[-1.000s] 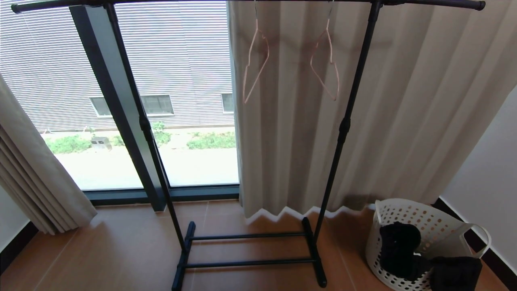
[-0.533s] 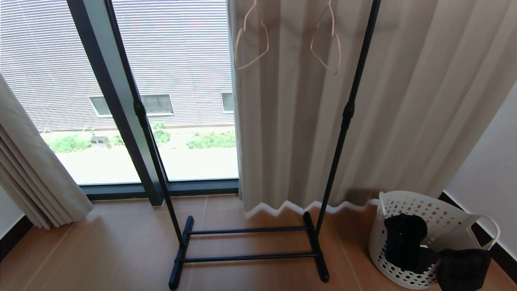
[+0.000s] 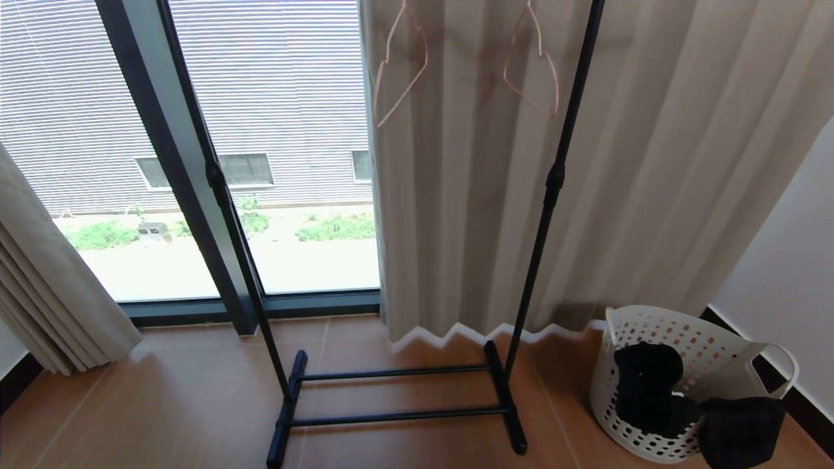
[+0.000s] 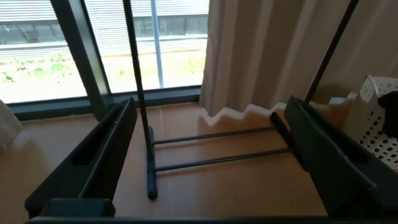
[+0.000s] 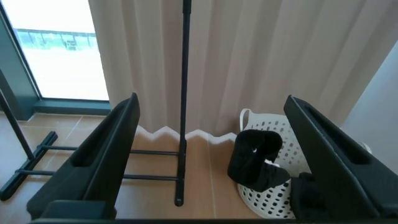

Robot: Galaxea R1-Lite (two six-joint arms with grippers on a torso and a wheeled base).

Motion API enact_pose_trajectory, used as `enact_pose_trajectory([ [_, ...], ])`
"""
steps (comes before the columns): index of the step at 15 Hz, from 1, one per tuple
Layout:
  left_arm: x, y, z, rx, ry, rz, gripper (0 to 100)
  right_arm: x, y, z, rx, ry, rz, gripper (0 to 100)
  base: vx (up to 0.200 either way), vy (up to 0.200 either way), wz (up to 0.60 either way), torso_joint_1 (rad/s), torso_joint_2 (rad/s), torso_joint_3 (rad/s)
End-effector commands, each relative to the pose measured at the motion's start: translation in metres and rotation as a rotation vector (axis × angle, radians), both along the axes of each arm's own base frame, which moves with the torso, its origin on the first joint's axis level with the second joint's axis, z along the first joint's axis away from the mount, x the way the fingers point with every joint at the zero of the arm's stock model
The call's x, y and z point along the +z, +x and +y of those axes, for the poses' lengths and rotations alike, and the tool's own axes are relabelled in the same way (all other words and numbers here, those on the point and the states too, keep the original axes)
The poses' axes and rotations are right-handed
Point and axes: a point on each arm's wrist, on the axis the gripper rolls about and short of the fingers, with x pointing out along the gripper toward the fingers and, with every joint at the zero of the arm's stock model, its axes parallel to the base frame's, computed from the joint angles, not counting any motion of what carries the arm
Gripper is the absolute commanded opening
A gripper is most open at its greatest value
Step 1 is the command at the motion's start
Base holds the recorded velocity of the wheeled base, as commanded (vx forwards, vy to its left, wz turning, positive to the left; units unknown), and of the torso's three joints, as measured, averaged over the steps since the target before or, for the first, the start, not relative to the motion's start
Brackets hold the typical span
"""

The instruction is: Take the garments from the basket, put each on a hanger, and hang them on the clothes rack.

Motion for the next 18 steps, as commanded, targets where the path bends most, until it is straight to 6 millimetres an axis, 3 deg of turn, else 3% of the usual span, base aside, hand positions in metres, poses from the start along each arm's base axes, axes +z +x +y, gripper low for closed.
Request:
enact_pose_trajectory([
  [1, 0.0001, 0.0000, 0.0000, 0.000, 0.000, 0.000, 100, 0.0000, 0.0000, 0.0000, 0.000, 0.000, 0.000, 100, 0.000, 0.000, -0.60, 0.002, 0.01, 0.002],
  [3, -0.0003, 0.0001, 0.0000, 0.000, -0.001, 0.002, 100, 0.0000, 0.0000, 0.0000, 0.000, 0.000, 0.000, 100, 0.000, 0.000, -0.60, 0.007, 0.01, 0.002],
  [6, -0.0003, 0.0001, 0.0000, 0.000, 0.000, 0.001, 100, 0.0000, 0.0000, 0.0000, 0.000, 0.000, 0.000, 100, 0.000, 0.000, 0.00, 0.000, 0.00, 0.000],
  [9, 0.0001, 0.0000, 0.0000, 0.000, 0.000, 0.000, 100, 0.0001, 0.0001, 0.0000, 0.000, 0.000, 0.001, 100, 0.000, -0.200, 0.00, -0.001, 0.00, 0.005],
  [15, 0.0001, 0.0000, 0.0000, 0.000, 0.000, 0.000, 100, 0.0000, 0.0000, 0.0000, 0.000, 0.000, 0.000, 100, 0.200, -0.200, 0.00, 0.004, 0.01, 0.006],
  [18, 0.0001, 0.0000, 0.0000, 0.000, -0.001, 0.000, 100, 0.0000, 0.0000, 0.0000, 0.000, 0.000, 0.000, 100, 0.200, 0.000, 0.00, 0.002, 0.00, -0.001],
])
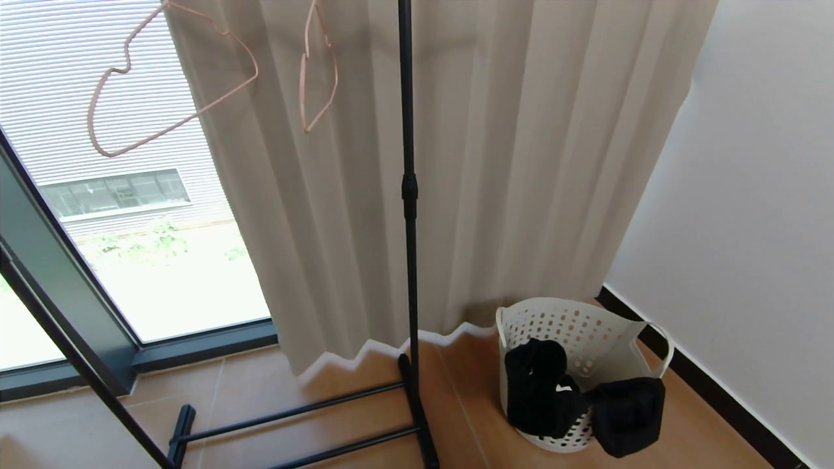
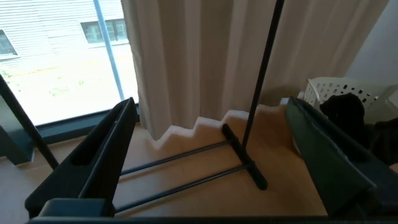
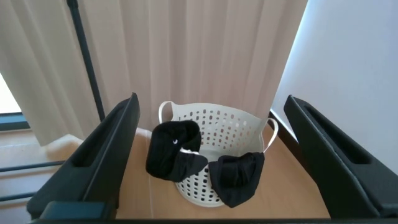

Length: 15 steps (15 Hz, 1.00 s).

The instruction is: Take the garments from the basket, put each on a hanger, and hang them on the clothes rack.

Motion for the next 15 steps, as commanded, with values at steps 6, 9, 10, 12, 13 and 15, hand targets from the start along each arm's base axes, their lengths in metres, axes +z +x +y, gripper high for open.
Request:
enact_pose_trajectory([
  [6, 0.0000, 0.0000, 0.0000, 0.002, -0.001, 0.001, 100, 0.0001, 0.0000, 0.0000, 0.000, 0.000, -0.002, 100, 0.000, 0.000, -0.30, 0.004, 0.00, 0.000],
  [9, 0.0000, 0.0000, 0.0000, 0.002, -0.001, 0.001, 100, 0.0001, 0.0001, 0.0000, 0.000, -0.002, 0.000, 100, 0.000, 0.000, -0.20, 0.001, 0.00, 0.004],
  [10, 0.0000, 0.0000, 0.0000, 0.001, -0.001, 0.001, 100, 0.0001, 0.0000, 0.0000, 0.000, -0.002, -0.002, 100, 0.000, 0.000, 0.00, 0.000, 0.00, 0.000],
  [12, 0.0000, 0.0000, 0.0000, 0.001, -0.001, 0.001, 100, 0.0001, 0.0001, 0.0000, 0.000, -0.002, 0.000, 100, 0.000, 0.000, 0.00, 0.000, 0.00, 0.000],
  [13, 0.0000, 0.0000, 0.0000, 0.002, -0.001, 0.001, 100, 0.0001, 0.0001, 0.0000, 0.000, -0.002, 0.000, 100, 0.000, 0.000, -0.60, -0.002, 0.00, 0.007],
  [15, 0.0000, 0.0000, 0.0000, 0.001, -0.001, 0.001, 100, 0.0001, 0.0001, 0.0000, 0.000, -0.002, 0.000, 100, 0.000, 0.000, -0.60, 0.005, 0.00, 0.005],
])
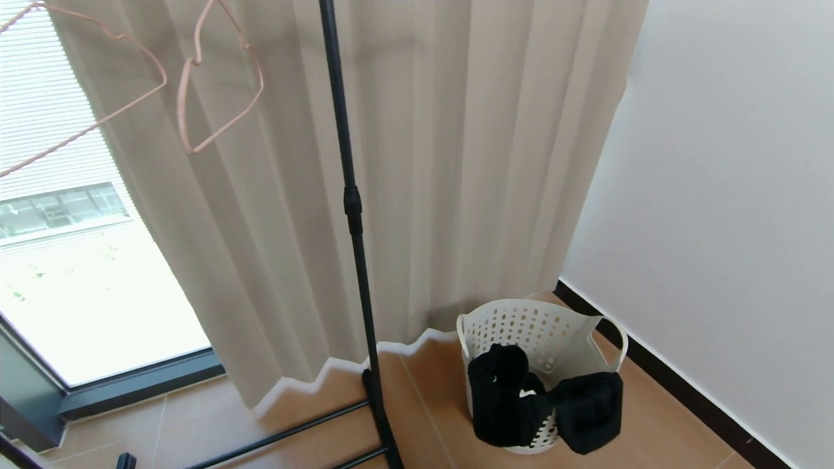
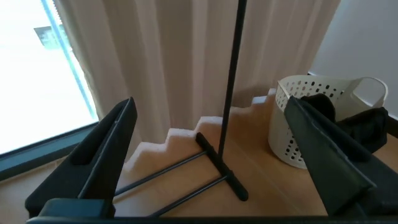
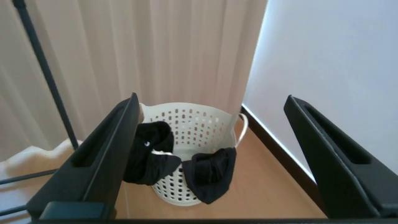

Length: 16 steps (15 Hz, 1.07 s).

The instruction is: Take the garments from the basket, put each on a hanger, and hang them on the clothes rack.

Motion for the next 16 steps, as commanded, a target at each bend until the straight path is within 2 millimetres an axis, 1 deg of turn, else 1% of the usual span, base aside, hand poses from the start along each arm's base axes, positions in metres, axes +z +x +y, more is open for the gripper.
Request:
enact_pose_trajectory([
  [1, -0.0003, 0.0001, 0.0000, -0.001, 0.000, 0.002, 100, 0.0001, 0.0001, 0.0000, 0.001, 0.001, 0.000, 100, 0.000, 0.000, 0.00, 0.000, 0.00, 0.000],
  [10, 0.0001, 0.0000, 0.0000, -0.001, -0.002, 0.000, 100, 0.0001, 0.0001, 0.0000, 0.001, -0.001, 0.000, 100, 0.000, 0.000, 0.00, 0.000, 0.00, 0.000],
  [16, 0.0001, 0.0000, 0.0000, -0.001, -0.002, 0.000, 100, 0.0001, 0.0001, 0.0000, 0.001, -0.001, 0.000, 100, 0.000, 0.000, 0.00, -0.003, 0.00, -0.154],
])
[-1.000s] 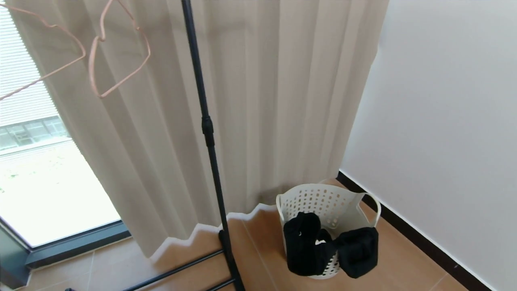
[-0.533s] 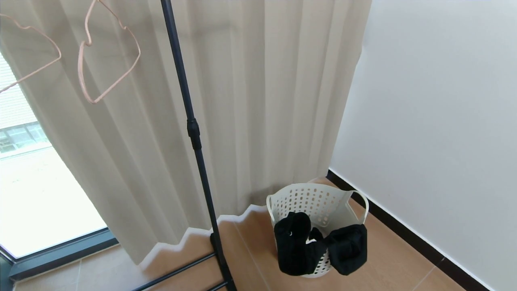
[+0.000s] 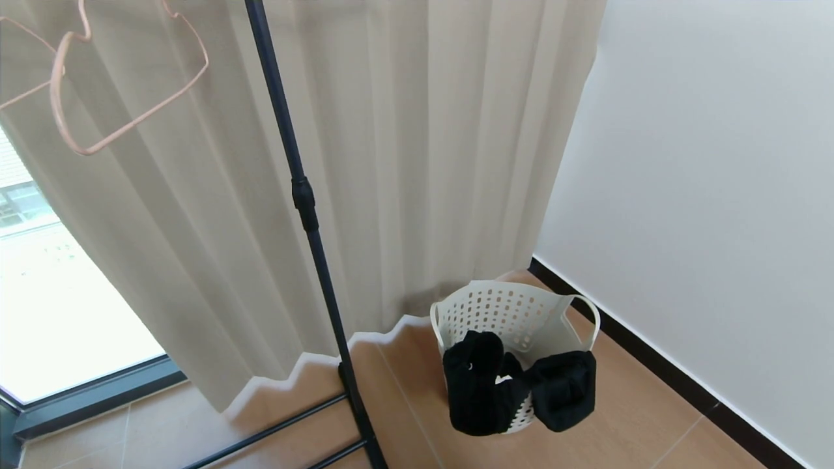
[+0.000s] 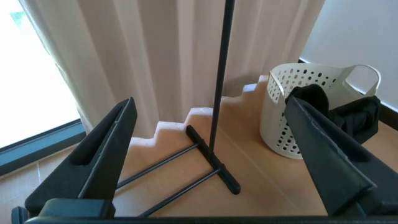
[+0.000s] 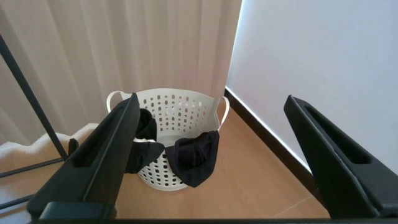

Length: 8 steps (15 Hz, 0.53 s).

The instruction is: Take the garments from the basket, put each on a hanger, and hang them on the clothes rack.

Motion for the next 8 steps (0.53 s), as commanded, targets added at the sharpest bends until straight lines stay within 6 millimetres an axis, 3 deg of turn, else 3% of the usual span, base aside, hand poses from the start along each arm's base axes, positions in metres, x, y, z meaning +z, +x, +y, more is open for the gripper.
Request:
enact_pose_trajectory([
  [1, 0.0000, 0.0000, 0.0000, -0.001, 0.001, 0.000, 100, 0.0001, 0.0001, 0.0000, 0.000, 0.000, 0.001, 100, 0.000, 0.000, 0.00, 0.007, 0.00, -0.198],
  [8, 0.0000, 0.0000, 0.0000, -0.001, 0.001, 0.000, 100, 0.0001, 0.0001, 0.0000, 0.000, 0.000, 0.001, 100, 0.000, 0.000, 0.00, 0.006, 0.00, -0.198],
])
